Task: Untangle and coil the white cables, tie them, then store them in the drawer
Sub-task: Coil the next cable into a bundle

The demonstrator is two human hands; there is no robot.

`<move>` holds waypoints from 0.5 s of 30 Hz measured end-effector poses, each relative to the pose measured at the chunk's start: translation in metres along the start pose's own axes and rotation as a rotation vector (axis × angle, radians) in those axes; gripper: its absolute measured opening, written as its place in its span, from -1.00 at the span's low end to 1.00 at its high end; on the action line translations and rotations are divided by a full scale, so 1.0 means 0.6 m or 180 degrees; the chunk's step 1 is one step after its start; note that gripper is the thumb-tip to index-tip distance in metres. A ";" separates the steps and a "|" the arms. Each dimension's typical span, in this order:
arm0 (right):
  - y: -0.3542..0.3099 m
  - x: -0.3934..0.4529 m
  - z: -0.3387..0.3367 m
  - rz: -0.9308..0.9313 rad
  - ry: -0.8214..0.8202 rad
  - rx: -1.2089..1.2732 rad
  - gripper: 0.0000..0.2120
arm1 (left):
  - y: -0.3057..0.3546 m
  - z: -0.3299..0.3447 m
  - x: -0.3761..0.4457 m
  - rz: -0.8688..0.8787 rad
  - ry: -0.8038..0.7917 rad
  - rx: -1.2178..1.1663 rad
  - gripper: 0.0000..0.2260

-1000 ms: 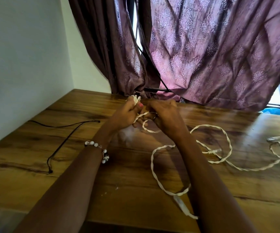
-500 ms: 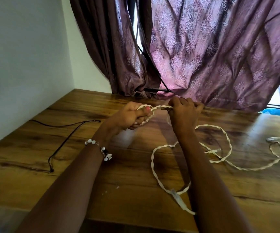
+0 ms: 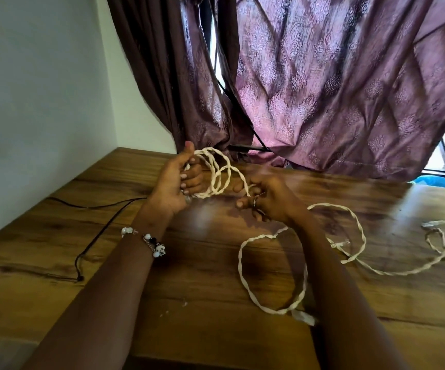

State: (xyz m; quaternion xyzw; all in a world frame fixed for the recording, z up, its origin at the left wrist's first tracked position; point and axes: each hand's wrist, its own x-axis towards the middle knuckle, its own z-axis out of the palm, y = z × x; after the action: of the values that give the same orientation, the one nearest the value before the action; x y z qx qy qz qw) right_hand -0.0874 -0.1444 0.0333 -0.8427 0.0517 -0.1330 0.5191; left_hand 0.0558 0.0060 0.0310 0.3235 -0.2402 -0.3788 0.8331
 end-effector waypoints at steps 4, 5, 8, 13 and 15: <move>-0.004 -0.009 -0.012 -0.0454 -0.0040 -0.0038 -0.81 | 0.002 -0.009 -0.001 -0.0062 0.0257 -0.0073 -0.59; -0.003 -0.007 -0.015 -0.0484 0.0053 -0.0069 -0.75 | -0.002 -0.008 0.000 -0.0113 0.0319 -0.0050 -0.58; 0.013 0.002 -0.021 -0.1320 0.0796 -0.1850 -0.67 | -0.011 0.000 0.002 -0.0351 0.0343 0.0136 -0.61; 0.022 0.020 0.001 -0.0768 0.2002 -0.4547 -0.73 | -0.017 0.010 -0.001 -0.0544 0.0121 0.0275 -0.65; 0.014 0.016 0.012 -0.0461 0.2068 -0.4895 -0.78 | -0.017 0.016 -0.002 -0.0481 0.0028 0.0199 -0.65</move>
State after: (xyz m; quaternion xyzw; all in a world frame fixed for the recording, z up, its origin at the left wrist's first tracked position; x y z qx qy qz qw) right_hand -0.0755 -0.1442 0.0242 -0.8829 0.2207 -0.3298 -0.2509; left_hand 0.0441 -0.0012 0.0299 0.3683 -0.2232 -0.4315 0.7927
